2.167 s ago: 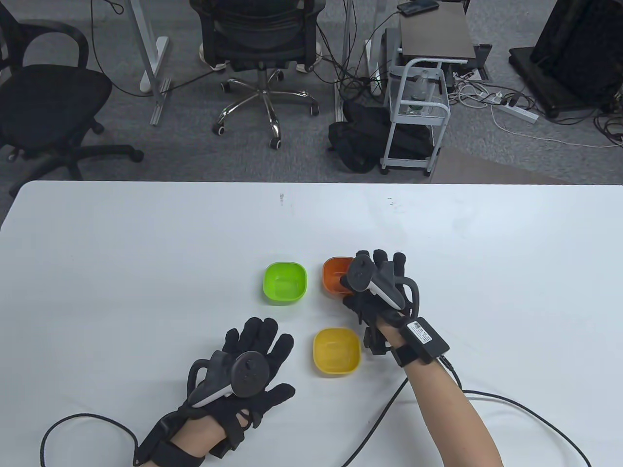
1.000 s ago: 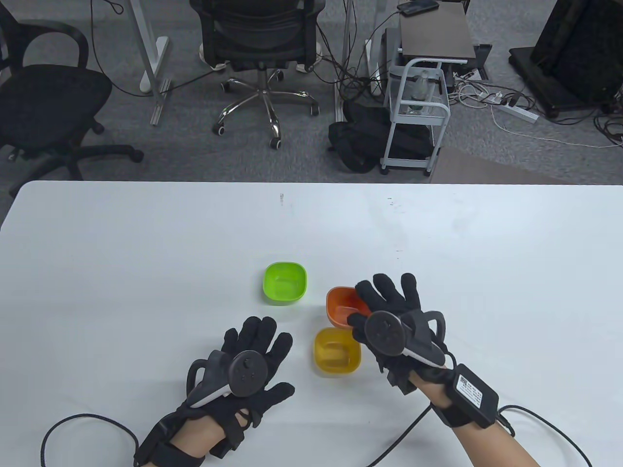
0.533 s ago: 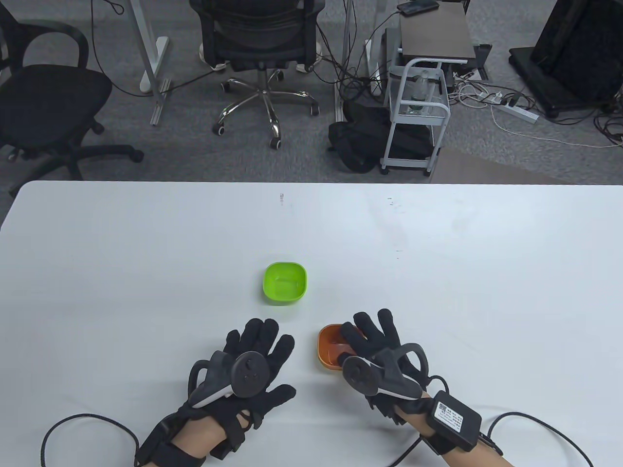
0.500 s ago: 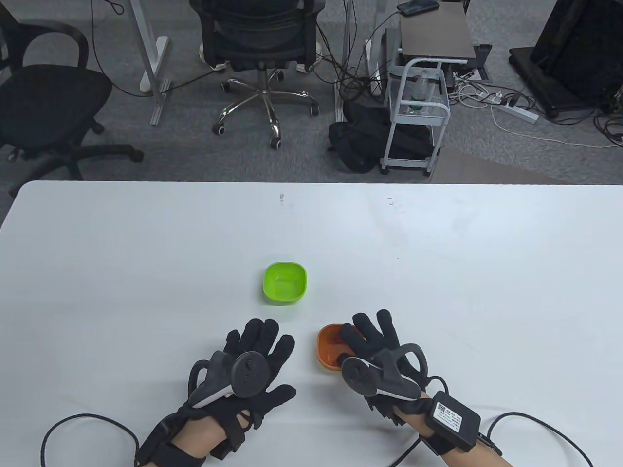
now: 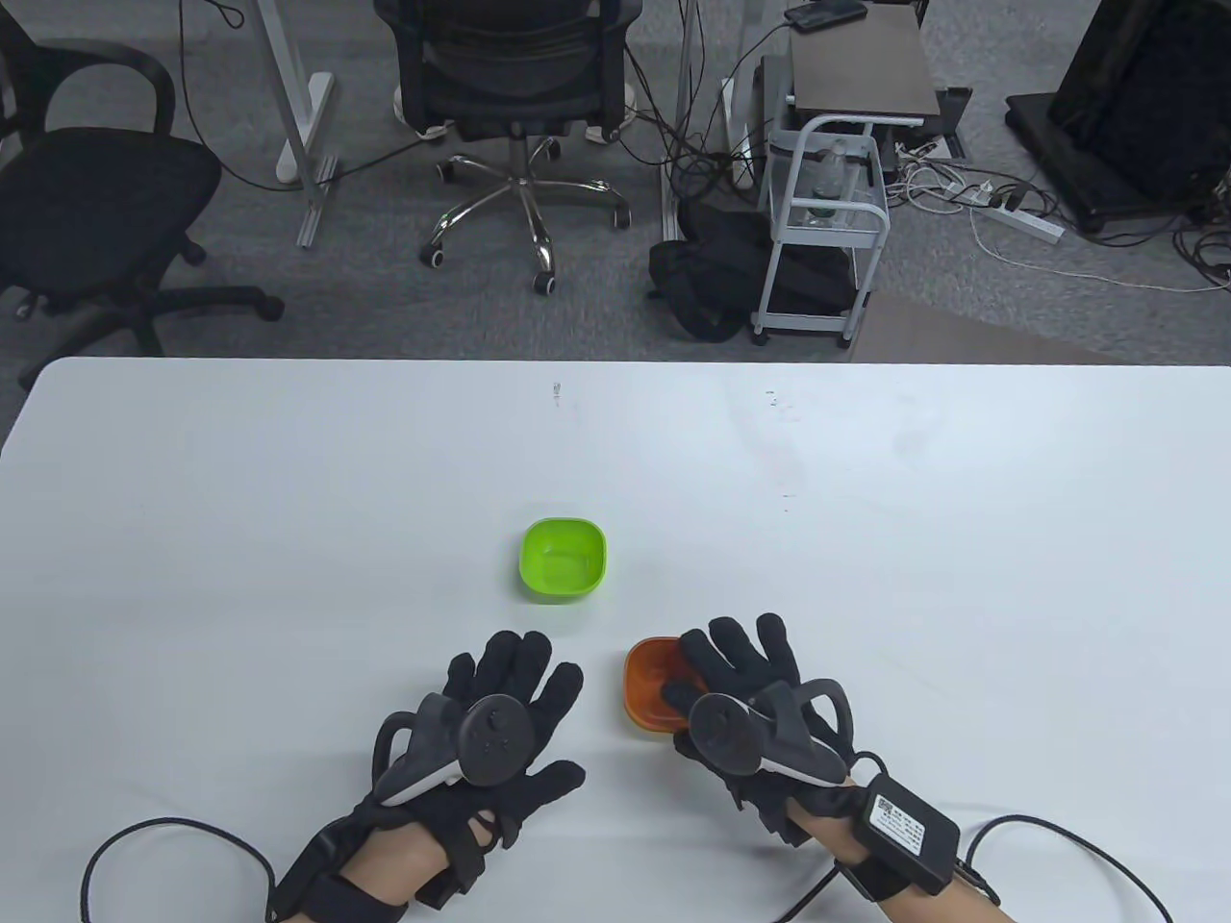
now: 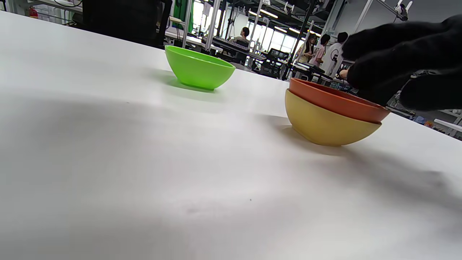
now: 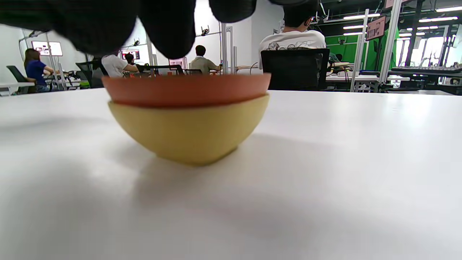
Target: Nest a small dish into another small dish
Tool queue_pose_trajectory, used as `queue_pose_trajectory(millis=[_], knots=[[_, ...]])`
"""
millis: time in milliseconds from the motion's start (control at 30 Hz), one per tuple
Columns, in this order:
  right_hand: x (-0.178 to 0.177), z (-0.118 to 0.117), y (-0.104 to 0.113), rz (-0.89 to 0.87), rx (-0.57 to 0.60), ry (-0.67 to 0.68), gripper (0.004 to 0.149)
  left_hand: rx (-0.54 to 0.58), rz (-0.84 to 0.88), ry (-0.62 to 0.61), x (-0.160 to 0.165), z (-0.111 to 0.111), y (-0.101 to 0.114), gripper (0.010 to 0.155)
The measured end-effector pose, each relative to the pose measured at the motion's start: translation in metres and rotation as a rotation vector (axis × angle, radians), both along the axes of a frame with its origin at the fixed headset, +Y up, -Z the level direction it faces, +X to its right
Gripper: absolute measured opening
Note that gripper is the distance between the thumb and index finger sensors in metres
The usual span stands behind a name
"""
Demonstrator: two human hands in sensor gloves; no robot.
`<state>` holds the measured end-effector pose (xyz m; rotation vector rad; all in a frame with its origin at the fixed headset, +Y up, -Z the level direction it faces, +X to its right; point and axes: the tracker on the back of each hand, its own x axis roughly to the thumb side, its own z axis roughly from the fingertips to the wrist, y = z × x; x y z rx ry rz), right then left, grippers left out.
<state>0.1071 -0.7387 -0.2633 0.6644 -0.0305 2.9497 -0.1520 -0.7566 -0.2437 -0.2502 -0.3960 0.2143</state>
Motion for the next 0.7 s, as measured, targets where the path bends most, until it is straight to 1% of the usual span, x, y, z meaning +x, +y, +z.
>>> queue_pose_trajectory(millis=[67, 200, 300, 367, 467, 567, 600, 633, 700], knots=[[0.007, 0.001, 0.01, -0.053, -0.002, 0.001, 0.057, 0.025, -0.015, 0.006, 0.0, 0.0, 0.001, 0.083], [0.026, 0.004, 0.031, -0.167, 0.035, -0.03, 0.061, 0.073, -0.055, 0.014, 0.0, -0.002, 0.004, 0.083], [0.049, 0.013, 0.039, -0.248, 0.049, -0.059, 0.066, 0.079, -0.036, 0.019, -0.001, -0.001, 0.006, 0.082], [0.062, 0.019, 0.037, -0.266, 0.061, -0.068, 0.069, 0.083, -0.04, 0.014, 0.0, -0.001, 0.005, 0.082], [0.074, 0.028, 0.027, -0.277, 0.045, -0.083, 0.072, 0.075, -0.049, 0.01, 0.001, -0.001, 0.002, 0.082], [0.086, 0.036, 0.014, -0.294, 0.061, -0.126, 0.074, 0.074, -0.052, 0.009, 0.003, -0.001, 0.002, 0.082], [0.087, 0.037, 0.013, -0.29, 0.053, -0.135, 0.076, 0.075, -0.054, 0.009, 0.003, 0.0, 0.002, 0.082], [0.089, 0.039, 0.011, -0.277, -0.013, -0.146, 0.078, 0.073, -0.057, 0.01, 0.004, 0.0, 0.002, 0.082], [0.089, 0.04, 0.01, -0.3, 0.013, -0.152, 0.078, 0.068, -0.055, 0.012, 0.004, 0.001, 0.001, 0.082]])
